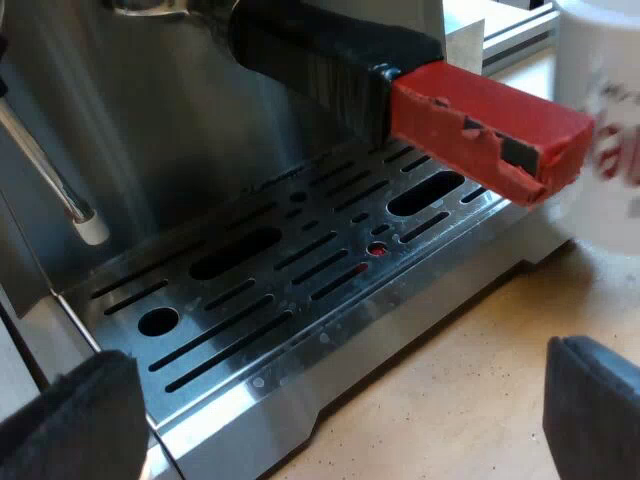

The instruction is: Place mug into machine

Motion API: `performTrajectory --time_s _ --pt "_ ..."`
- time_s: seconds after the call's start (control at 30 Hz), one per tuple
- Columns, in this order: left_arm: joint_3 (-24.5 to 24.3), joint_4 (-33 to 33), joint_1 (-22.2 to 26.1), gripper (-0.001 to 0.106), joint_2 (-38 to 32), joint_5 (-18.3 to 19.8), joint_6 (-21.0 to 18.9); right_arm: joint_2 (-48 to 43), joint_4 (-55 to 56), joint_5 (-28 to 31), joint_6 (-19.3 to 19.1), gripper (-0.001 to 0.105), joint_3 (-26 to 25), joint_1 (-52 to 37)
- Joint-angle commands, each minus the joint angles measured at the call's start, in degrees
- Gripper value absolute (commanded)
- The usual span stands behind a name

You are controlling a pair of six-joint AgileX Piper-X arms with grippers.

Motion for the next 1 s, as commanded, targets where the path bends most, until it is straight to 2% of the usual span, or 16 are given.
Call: performTrajectory --time_s 0.03,0.3,0.6,0.67,1.0 --pt "-0.1 -1.1 -0.2 0.081 0.1 -0.9 -0.5 3.4 -7.4 1.9 1.8 0.0 -0.8 0.1" --pt "-0.1 -1.1 -0.2 0.081 0.1 -0.9 -0.5 15.3 -21.8 3.1 1.8 0.0 -0.8 0.1" --pt "-0.1 -1.1 -0.2 0.081 0.1 -0.9 -0.5 23.2 -32.4 2.3 1.2 0.0 -1.1 0.1" --pt "-0.1 -1.1 -0.2 0.081 0.1 -0.8 -0.5 26.4 -35.6 1.7 1.2 0.0 -1.9 0.1" --pt "-0.1 -1.1 -0.2 0.081 0.1 -0.5 -0.5 35.4 -35.9 1.9 -0.5 0.001 -9.2 0.1"
